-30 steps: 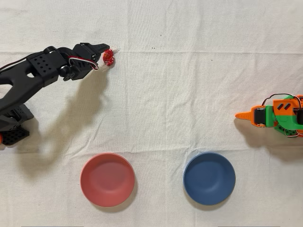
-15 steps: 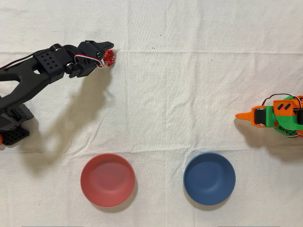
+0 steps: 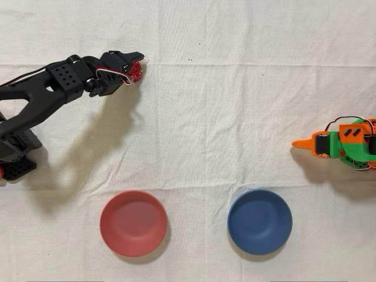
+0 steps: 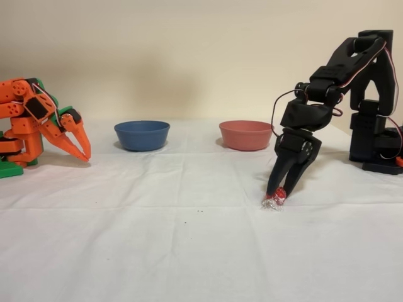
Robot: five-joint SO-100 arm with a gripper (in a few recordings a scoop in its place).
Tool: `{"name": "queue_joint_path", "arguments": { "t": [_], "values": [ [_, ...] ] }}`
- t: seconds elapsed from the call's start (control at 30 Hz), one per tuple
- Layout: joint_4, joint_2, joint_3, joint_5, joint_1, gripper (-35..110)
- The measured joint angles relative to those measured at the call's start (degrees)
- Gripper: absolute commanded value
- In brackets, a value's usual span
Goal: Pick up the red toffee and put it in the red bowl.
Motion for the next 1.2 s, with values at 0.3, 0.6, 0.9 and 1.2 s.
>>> {"name": "queue_joint_path", "arguments": {
  "t": [0.3, 0.6, 0.9, 1.2],
  "values": [
    [-0.88, -0.44, -0.18, -1.58, 1.14, 28],
    [-2.2, -0.97, -0.53, -2.81, 2.11, 18],
    [-3.96, -0.97, 1.23, -3.25, 2.11, 12],
    [-4.83, -0.62, 2.2, -4.22, 2.11, 11]
  ]
}}
